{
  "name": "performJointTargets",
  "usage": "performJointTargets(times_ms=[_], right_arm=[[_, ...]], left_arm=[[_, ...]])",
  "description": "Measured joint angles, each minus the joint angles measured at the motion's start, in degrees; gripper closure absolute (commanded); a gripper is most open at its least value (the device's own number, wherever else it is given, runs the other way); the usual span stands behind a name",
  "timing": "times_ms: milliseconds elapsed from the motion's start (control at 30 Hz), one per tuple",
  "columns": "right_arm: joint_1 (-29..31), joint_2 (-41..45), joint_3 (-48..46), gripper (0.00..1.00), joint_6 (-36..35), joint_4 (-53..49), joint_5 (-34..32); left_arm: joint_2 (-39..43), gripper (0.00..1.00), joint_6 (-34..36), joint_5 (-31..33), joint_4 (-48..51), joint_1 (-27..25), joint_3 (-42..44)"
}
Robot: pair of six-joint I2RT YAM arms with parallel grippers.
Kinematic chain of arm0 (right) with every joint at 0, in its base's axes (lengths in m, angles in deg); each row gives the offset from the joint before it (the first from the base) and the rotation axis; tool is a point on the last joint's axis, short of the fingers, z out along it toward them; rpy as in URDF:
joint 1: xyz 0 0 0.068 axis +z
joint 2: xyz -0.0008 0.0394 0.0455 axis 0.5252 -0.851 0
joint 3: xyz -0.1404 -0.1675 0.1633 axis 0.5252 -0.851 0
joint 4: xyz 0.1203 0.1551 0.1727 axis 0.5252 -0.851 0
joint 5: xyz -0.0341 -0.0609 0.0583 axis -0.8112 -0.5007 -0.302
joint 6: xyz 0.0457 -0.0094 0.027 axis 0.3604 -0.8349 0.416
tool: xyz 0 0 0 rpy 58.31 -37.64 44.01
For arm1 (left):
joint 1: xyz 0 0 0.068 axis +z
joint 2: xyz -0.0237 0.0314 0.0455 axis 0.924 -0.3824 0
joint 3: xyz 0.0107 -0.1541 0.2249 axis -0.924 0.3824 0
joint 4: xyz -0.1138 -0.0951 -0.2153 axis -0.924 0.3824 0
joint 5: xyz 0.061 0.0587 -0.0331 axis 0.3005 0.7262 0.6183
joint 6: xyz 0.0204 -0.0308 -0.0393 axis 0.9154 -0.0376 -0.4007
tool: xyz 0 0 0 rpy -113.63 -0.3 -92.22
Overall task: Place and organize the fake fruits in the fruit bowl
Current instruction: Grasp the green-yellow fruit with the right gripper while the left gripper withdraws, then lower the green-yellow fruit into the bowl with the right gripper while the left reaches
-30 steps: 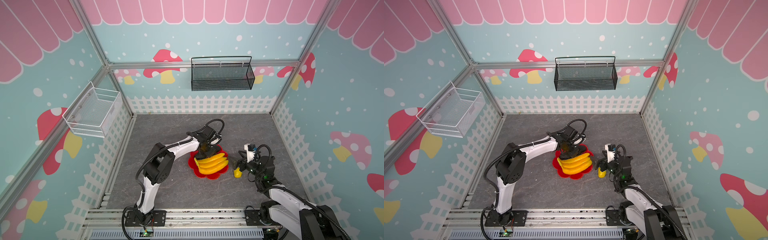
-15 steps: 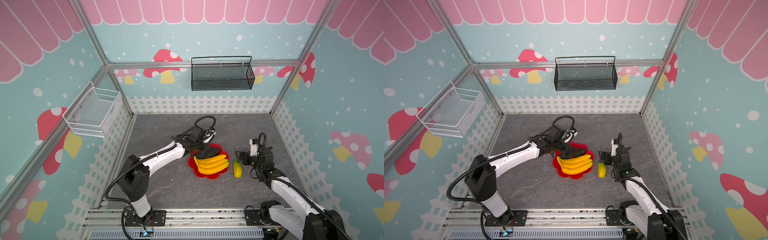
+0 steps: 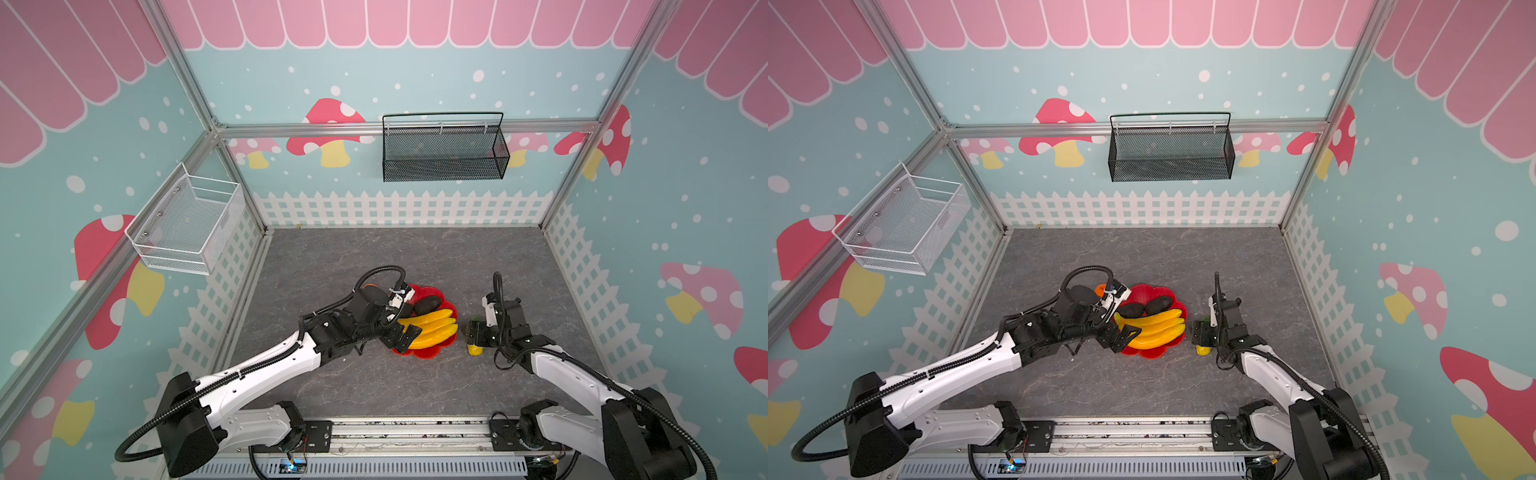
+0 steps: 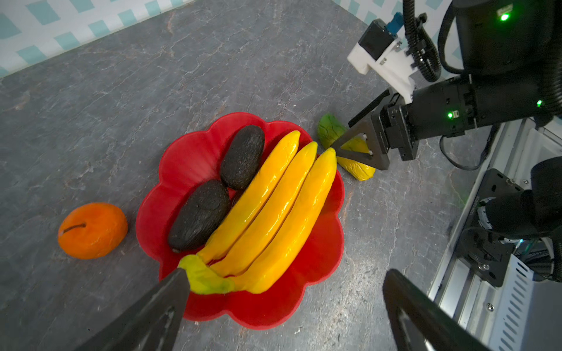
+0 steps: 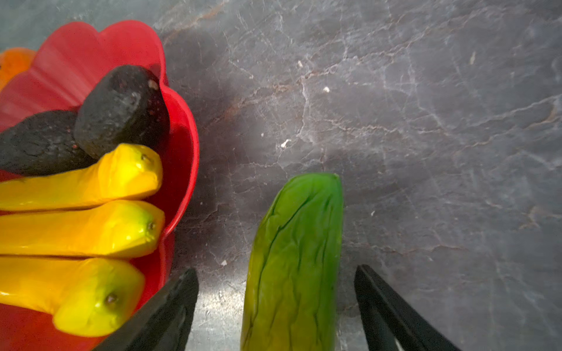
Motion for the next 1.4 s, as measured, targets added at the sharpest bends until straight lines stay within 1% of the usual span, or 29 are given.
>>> performJointTargets(times_ms=[67,100,167,200,233,267,367,433,533,600,700,833,933,1000,1100,1233,1400], right_arm=[[0.57,-1.01,0.00,0.22,0.11,-0.66,-0.92],[0.66,-1.62,0.00,0.29,0.31,-0.98,-1.44],[0.74,-2.69,0.00,0.46,0.70,-1.64,-2.43],[0.85,-3.17,0.02,0.53,0.61,-1.99,-2.80],[0.94,-3.52,0.07,0.58,0.66,-2.27,-3.23],[0.96,-3.63,0.33,0.61,0.57,-2.40,-3.45],[1.01,-3.50,1.77,0.62,-0.26,-4.17,-5.05],[1.01,-2.89,3.52,0.61,-1.01,-5.81,-6.40],[0.98,-2.03,7.91,0.61,-4.02,-7.15,-7.37],[0.94,-2.08,11.91,0.61,-7.76,-6.03,-5.46],[1.01,-3.41,17.55,0.61,-14.16,-1.49,0.26],[2.14,-8.92,23.10,0.60,-24.28,6.36,7.32],[4.33,-13.66,24.55,0.59,-34.23,10.71,10.86],[6.25,-16.90,25.22,0.60,-41.79,11.93,12.96],[8.13,-20.94,27.10,0.61,-51.04,12.22,15.78],[9.16,-23.34,29.75,0.62,-60.28,12.35,18.49],[12.07,-27.12,34.64,0.62,-70.18,12.48,17.22]], left_arm=[[0.48,0.00,-0.85,0.09,0.07,0.00,1.11],[0.48,0.00,-1.18,0.09,0.09,0.00,1.42],[0.48,0.00,-1.49,0.07,0.31,-0.02,1.62],[0.48,0.00,-1.62,0.11,0.31,-0.02,1.62],[0.52,0.00,-1.81,0.20,0.33,-0.02,1.62],[0.59,0.00,-2.05,0.42,0.37,-0.02,1.62],[1.16,0.00,-2.69,2.27,0.37,-0.02,1.62],[1.57,0.00,-3.67,4.70,0.44,-0.02,1.62],[2.01,0.00,-5.62,8.74,1.66,0.17,1.20],[2.03,0.00,-7.34,10.05,2.69,1.05,0.52],[2.23,0.00,-10.34,10.32,3.96,3.98,-0.39],[4.02,0.00,-14.67,7.28,4.61,9.27,-0.35],[5.25,0.00,-17.88,2.43,3.10,13.55,0.26],[5.51,0.01,-19.69,-0.42,1.75,15.78,1.18],[6.01,0.01,-21.64,-2.78,0.52,17.33,3.10],[7.23,0.01,-22.49,-4.31,0.37,18.60,4.48],[8.26,0.01,-23.10,-4.94,-0.48,20.83,4.85]])
